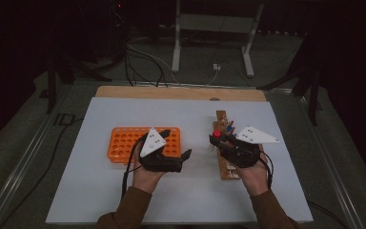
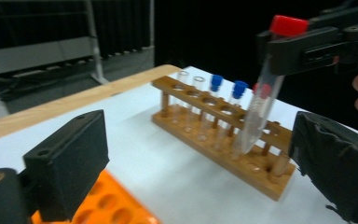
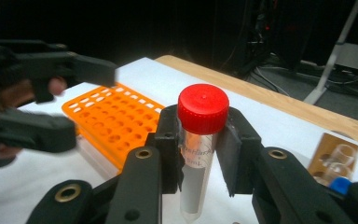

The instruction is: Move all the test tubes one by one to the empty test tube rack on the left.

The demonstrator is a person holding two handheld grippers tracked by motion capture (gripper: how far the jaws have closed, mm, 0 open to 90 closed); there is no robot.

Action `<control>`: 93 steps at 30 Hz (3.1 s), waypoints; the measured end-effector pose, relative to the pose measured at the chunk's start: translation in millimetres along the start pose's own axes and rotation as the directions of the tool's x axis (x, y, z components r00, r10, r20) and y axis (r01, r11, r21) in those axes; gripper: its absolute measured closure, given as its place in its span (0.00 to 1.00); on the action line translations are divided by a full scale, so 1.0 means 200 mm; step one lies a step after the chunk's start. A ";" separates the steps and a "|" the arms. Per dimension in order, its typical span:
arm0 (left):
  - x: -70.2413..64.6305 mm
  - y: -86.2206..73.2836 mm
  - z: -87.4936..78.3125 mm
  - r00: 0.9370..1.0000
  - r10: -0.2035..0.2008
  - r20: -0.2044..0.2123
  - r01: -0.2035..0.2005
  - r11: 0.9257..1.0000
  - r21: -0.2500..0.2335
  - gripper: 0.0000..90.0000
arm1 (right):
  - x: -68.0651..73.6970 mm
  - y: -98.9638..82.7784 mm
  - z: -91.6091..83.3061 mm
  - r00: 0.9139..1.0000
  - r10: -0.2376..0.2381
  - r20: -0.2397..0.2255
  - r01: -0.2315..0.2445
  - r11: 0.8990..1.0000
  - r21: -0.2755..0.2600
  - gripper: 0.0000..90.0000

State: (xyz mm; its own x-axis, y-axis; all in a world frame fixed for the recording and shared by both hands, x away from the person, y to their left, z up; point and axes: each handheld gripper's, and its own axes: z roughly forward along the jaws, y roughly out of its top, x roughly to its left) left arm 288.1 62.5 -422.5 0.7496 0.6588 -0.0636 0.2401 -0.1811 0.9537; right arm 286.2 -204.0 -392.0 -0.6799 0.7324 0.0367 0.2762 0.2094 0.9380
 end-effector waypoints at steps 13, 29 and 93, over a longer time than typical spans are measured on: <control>-0.12 -0.01 0.18 0.996 0.037 0.085 -0.040 0.998 0.041 0.38 | 0.06 0.00 0.06 0.998 0.005 -0.058 -0.004 1.000 0.007 0.79; -0.12 -0.01 0.19 0.990 0.045 0.133 -0.053 0.997 0.056 0.84 | 0.08 -0.02 0.08 0.996 0.007 -0.092 -0.006 1.000 0.012 0.72; 0.14 -0.34 0.14 0.991 0.026 -0.128 -0.001 0.982 0.189 0.83 | -0.12 -0.24 -0.17 0.996 0.074 0.050 -0.074 0.997 0.006 0.00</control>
State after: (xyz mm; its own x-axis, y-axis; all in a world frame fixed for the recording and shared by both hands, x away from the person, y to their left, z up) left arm 310.3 73.7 -496.9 0.6701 0.7422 -0.0009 0.3520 -0.3167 0.8808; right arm 267.7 -253.5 -425.6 -0.6229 0.7773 0.0884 0.3296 0.1583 0.9307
